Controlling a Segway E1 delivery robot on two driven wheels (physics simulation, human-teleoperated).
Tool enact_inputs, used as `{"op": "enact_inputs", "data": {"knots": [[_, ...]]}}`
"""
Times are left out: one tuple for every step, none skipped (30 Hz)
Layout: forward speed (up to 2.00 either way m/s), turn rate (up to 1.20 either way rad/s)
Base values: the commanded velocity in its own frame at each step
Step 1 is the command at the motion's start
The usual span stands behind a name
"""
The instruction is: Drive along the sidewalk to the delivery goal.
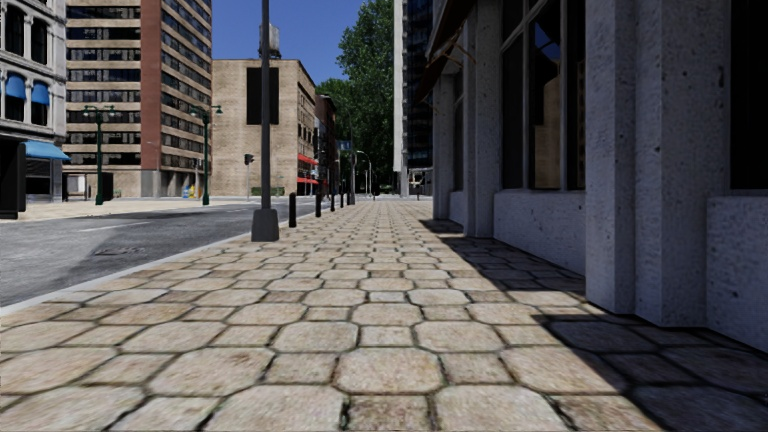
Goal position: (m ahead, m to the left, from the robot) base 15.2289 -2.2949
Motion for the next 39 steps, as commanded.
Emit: {"op": "enact_inputs", "data": {"knots": [[2.0,0.0],[2.0,0.0],[2.0,0.0],[2.0,0.0],[2.0,0.0],[2.0,0.0],[2.0,0.0],[2.0,0.0],[2.0,0.0],[2.0,0.0],[2.0,0.0],[2.0,0.0],[2.0,0.0],[2.0,0.0],[2.0,0.0],[2.0,0.0],[2.0,0.0],[2.0,0.0],[2.0,0.0],[2.0,0.0],[2.0,0.0],[2.0,0.0],[2.0,0.0],[2.0,0.0],[2.0,0.0],[2.0,0.0],[2.0,0.0],[2.0,0.0],[2.0,0.0],[2.0,0.0],[2.0,0.0],[2.0,0.0],[2.0,0.0],[2.0,0.0],[2.0,0.0],[2.0,0.0],[2.0,0.0],[2.0,0.0],[2.0,0.0]]}}
